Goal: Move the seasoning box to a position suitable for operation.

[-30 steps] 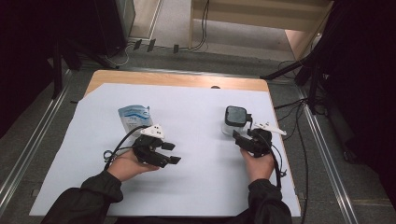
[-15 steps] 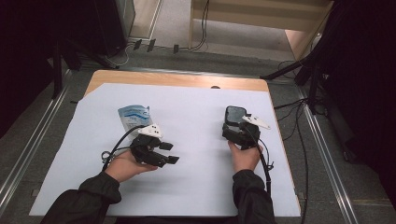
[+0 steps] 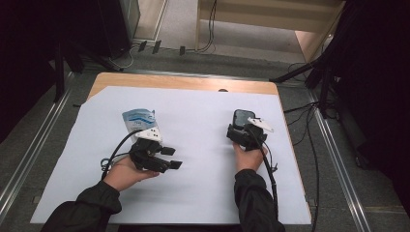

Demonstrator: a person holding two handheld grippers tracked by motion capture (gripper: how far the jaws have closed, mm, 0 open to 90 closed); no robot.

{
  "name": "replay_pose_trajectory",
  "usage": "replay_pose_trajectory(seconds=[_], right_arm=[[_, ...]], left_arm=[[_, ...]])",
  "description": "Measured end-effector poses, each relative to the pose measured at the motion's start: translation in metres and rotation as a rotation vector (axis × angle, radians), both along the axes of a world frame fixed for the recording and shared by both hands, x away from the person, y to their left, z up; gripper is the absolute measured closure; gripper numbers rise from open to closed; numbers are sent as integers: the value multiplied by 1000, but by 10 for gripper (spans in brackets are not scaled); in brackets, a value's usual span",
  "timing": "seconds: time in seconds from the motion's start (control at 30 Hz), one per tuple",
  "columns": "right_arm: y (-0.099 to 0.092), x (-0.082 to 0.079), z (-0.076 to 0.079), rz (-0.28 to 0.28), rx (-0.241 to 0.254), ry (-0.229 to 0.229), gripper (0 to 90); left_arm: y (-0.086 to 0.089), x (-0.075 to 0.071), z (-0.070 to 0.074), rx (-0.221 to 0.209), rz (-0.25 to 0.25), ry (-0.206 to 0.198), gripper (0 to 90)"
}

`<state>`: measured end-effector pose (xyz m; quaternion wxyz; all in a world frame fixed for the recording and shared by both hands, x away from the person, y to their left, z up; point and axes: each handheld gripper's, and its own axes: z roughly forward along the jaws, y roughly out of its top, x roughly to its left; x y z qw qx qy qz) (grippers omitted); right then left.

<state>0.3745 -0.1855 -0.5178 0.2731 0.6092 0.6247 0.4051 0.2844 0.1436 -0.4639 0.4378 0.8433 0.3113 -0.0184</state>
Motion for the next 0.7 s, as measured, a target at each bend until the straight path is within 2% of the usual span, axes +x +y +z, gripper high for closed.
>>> replay_pose_trajectory(seconds=[0.27, 0.47, 0.53, 0.63, 0.7], right_arm=[[2, 5, -4, 8, -21, -28, 71], [1, 14, 0, 31, -42, 18, 79], [0, 12, 1, 36, -48, 15, 91], [-1, 8, 3, 47, -85, 7, 129], [-3, 7, 3, 60, -88, 10, 132]], left_arm=[[3, -2, 0, 13, 14, 0, 401], [5, -1, -1, 11, 29, 7, 401], [5, -1, -1, 18, 28, 10, 401], [5, -1, -1, 21, 30, 9, 401], [5, 0, -1, 18, 33, 9, 402]])
